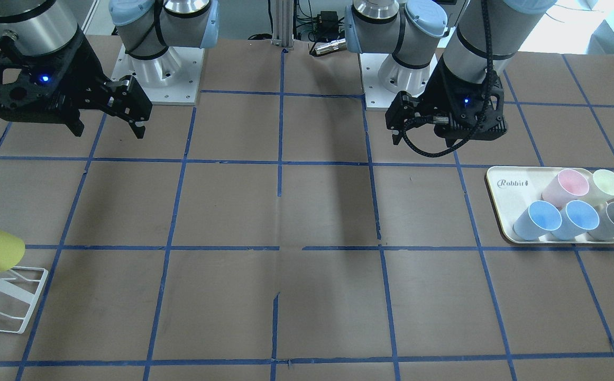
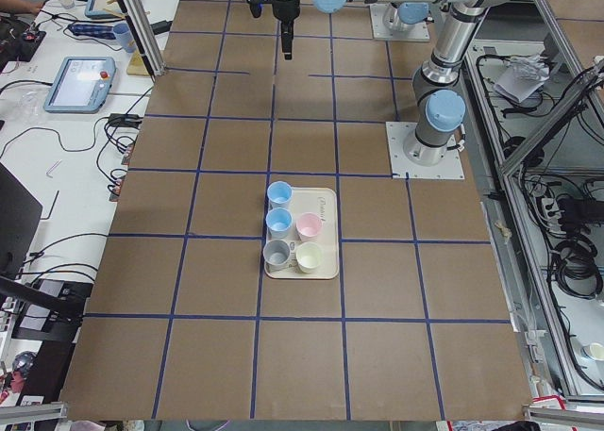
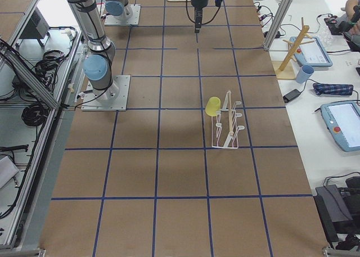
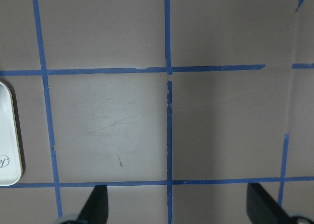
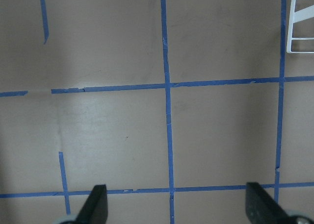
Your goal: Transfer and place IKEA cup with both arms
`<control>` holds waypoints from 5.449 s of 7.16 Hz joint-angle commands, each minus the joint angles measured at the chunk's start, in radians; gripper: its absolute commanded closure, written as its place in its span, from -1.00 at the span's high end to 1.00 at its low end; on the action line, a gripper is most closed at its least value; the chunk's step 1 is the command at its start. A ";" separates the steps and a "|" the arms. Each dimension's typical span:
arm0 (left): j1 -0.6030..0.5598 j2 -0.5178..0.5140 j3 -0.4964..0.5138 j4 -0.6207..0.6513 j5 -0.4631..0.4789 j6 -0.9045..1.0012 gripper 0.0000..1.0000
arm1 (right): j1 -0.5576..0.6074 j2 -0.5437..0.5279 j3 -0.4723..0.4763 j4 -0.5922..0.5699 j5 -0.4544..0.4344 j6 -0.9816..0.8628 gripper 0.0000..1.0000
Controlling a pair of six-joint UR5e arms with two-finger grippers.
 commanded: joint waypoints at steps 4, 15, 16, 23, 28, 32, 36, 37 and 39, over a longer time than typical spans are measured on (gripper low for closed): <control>0.003 0.000 0.000 0.000 0.003 0.000 1.00 | -0.002 0.003 -0.008 -0.002 0.003 -0.008 1.00; 0.006 0.002 0.003 0.006 -0.002 0.023 1.00 | -0.469 0.299 0.017 -0.252 0.000 -0.604 1.00; 0.006 0.003 0.000 0.004 -0.002 0.023 1.00 | -0.469 0.322 0.037 -0.282 -0.005 -0.604 1.00; 0.004 0.002 0.000 0.003 0.000 0.023 1.00 | -0.469 0.353 0.118 -0.417 -0.012 -0.607 0.46; 0.004 0.005 -0.014 0.006 0.001 0.026 1.00 | -0.469 0.313 0.095 -0.391 -0.014 -0.615 0.08; 0.004 0.006 -0.014 0.004 0.000 0.025 1.00 | -0.469 0.146 -0.030 -0.107 -0.043 -0.617 0.10; 0.004 0.010 -0.016 0.004 0.000 0.026 1.00 | -0.460 0.062 -0.077 0.105 0.106 -0.626 0.11; 0.004 0.010 -0.016 0.004 0.001 0.026 1.00 | -0.459 0.058 -0.077 0.182 0.235 -0.641 0.11; 0.004 0.016 -0.010 0.004 -0.003 0.025 1.00 | -0.457 0.058 -0.066 0.358 0.535 -0.686 0.11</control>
